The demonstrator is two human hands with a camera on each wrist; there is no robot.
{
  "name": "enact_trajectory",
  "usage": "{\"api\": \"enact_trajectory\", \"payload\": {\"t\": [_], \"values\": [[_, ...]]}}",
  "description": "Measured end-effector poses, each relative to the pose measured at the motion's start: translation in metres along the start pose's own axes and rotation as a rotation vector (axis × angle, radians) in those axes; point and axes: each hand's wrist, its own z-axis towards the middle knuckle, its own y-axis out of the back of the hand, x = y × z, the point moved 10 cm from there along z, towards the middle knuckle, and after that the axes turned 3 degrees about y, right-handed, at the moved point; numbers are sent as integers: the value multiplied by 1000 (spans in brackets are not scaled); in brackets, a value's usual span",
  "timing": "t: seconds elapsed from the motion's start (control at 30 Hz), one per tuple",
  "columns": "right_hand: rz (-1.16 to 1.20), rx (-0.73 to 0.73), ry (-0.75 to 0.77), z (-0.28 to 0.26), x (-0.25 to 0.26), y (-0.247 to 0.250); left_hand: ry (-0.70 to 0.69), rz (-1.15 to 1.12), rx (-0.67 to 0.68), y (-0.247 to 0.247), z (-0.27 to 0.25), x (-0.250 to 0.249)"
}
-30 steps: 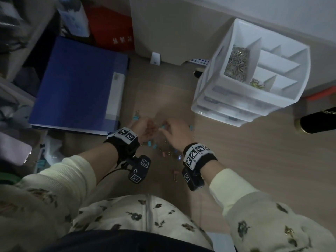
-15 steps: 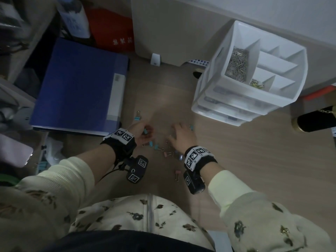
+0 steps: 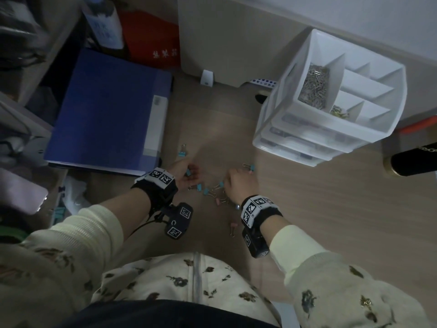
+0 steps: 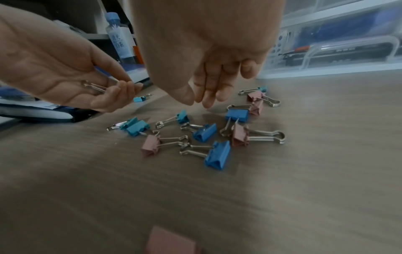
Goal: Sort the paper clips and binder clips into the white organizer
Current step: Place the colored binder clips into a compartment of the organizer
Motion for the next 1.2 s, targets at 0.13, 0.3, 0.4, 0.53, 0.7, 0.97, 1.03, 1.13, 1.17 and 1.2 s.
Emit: {"api": "enact_trajectory", "payload": {"t": [0.13, 0.3, 0.4, 0.53, 0.7, 0.97, 1.03, 1.13, 1.17, 1.2], "values": [[84, 96, 66, -2, 7, -14, 6, 2, 0, 2, -1, 1], [61, 206, 135, -8, 20, -28, 14, 9, -14, 7, 2, 1], [101, 139, 71, -5, 16, -20, 17, 17, -14, 8, 3, 2], [196, 13, 110, -3, 25, -4, 22, -21, 7, 8, 2, 2], [474, -104, 287, -3, 62, 23, 66, -38, 70, 3, -1, 6], [318, -37, 159, -2, 42, 3, 66, -30, 20, 9, -5, 3], [188, 91, 144, -4, 41, -14, 47, 3, -12, 13, -2, 2], [81, 127, 153, -9, 45, -27, 45, 20, -33, 17, 3, 3], [74, 116, 146, -10, 45, -28, 46, 21, -34, 17, 3, 3], [77, 107, 136, -10, 45, -29, 48, 21, -32, 16, 3, 3]]}}
